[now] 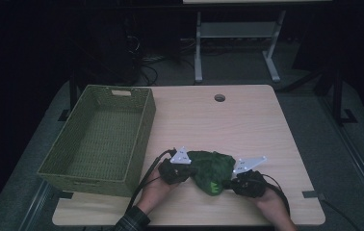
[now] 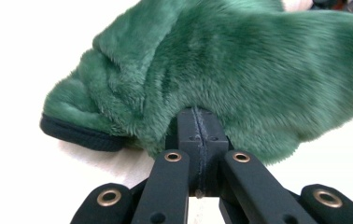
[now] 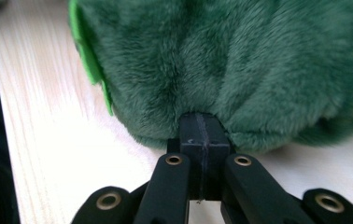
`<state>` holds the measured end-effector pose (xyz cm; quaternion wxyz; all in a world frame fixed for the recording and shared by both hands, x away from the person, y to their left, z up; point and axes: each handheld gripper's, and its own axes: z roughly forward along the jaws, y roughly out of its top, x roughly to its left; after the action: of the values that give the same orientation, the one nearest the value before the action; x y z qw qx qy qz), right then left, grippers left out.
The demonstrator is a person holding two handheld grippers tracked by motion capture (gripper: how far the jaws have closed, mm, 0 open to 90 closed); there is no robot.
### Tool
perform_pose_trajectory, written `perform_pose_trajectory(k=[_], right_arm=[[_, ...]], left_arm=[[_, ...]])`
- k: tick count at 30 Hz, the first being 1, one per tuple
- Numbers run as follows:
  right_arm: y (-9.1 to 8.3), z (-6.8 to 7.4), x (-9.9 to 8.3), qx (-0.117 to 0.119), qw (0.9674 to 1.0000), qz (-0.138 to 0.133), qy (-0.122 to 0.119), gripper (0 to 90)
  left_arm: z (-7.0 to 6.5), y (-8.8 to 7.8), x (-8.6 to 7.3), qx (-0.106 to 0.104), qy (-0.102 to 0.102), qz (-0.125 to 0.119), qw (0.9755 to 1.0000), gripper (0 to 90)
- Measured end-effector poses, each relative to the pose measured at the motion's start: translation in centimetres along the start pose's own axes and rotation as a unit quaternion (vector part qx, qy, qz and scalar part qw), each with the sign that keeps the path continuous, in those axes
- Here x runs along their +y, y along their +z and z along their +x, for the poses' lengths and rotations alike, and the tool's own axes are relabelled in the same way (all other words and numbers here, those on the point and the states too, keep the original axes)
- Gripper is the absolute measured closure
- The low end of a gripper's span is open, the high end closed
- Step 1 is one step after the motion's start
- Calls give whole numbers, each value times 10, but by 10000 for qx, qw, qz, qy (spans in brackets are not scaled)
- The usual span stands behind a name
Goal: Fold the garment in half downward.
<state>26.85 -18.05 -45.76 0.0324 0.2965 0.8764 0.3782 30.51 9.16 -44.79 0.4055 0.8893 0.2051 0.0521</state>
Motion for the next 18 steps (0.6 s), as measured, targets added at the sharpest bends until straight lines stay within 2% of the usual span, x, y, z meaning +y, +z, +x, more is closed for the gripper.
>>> perform_pose_trajectory(k=[2, 4, 5, 6, 8, 9, 10, 11, 12, 17, 18], right_arm=[[-12, -5, 3, -94, 9998, -182, 82, 898], [-16, -7, 3, -133, 9996, -247, 79, 898], [-22, -11, 4, -214, 9992, -336, 73, 898], [-33, -18, 6, -328, 9981, -482, 183, 898], [-41, -28, 8, -481, 9968, -574, 267, 898], [-41, -28, 8, -481, 9968, -574, 267, 898], [-45, -37, 11, -595, 9955, -643, 370, 898], [-46, -43, 12, -663, 9948, -683, 362, 899], [-46, -43, 12, -663, 9948, -683, 362, 899], [-39, -69, 28, -764, 9926, -761, 559, 898], [-39, -69, 28, -764, 9926, -761, 559, 898]], left_arm=[[-2, -6, 1, -44, -17, -46, 10000, 895], [-4, -9, 1, -85, -12, -56, 9999, 895], [-6, -12, 0, -126, -18, -72, 9999, 895], [-11, -15, 0, -198, -60, -95, 9997, 895], [-16, -18, -1, -313, -71, -129, 9994, 895], [-16, -18, -1, -313, -71, -129, 9994, 895], [-21, -19, -2, -416, -65, -102, 9991, 895], [-21, -19, -2, -416, -65, -102, 9991, 895], [-23, -19, -2, -445, -84, -88, 9989, 895], [-33, -13, -2, -672, -48, -36, 9977, 895], [-33, -13, -2, -672, -48, -36, 9977, 895]])
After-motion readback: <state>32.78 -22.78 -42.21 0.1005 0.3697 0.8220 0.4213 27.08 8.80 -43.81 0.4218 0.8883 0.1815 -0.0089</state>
